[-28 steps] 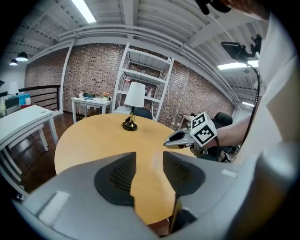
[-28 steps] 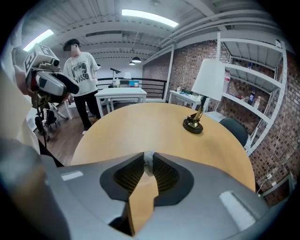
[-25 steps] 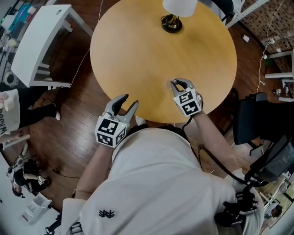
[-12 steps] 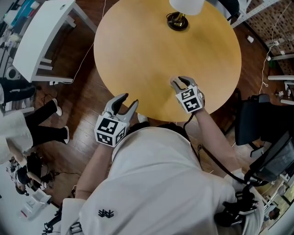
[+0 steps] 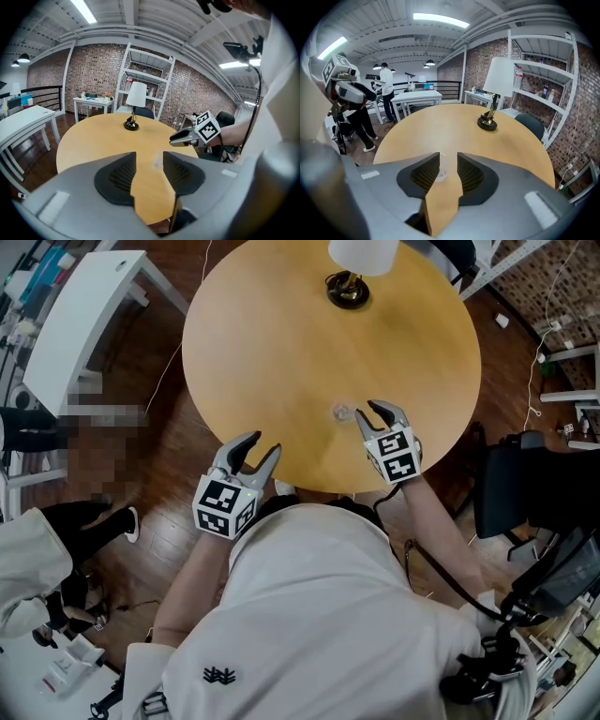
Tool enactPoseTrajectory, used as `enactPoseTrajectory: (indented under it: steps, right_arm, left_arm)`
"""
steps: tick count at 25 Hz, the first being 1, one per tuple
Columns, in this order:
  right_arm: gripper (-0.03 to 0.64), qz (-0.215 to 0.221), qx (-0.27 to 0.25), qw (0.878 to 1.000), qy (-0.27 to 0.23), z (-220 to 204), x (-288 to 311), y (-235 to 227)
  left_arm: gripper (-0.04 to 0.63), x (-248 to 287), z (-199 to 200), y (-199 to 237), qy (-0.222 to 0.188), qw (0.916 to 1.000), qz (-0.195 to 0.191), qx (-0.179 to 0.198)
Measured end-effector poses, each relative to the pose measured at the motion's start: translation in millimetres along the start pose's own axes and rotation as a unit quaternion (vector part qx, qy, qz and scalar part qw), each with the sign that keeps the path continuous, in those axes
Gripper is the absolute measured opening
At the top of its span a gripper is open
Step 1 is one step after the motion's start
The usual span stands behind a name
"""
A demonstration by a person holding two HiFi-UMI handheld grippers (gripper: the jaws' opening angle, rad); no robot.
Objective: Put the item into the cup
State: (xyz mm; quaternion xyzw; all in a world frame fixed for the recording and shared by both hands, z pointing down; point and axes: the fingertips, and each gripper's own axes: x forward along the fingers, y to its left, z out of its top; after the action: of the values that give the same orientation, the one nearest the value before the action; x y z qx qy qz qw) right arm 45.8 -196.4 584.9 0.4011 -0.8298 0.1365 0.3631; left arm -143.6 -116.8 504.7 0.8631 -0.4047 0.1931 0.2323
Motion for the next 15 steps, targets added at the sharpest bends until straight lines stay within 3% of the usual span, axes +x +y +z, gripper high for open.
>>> enactPoseTrajectory:
  steps: [10, 15]
  right_arm:
    - [0.123, 0.011, 0.011, 0.998, -0.06, 5, -89, -29]
    - [0.123, 0.034, -0.001, 0.996, -0.081, -2, -128, -46]
  left_arm:
    - [0.161, 26, 16, -59, -0.005, 0.9998, 0.017, 0.006]
    - [0.161, 37, 20, -90, -0.002, 0.9987, 0.05, -0.007]
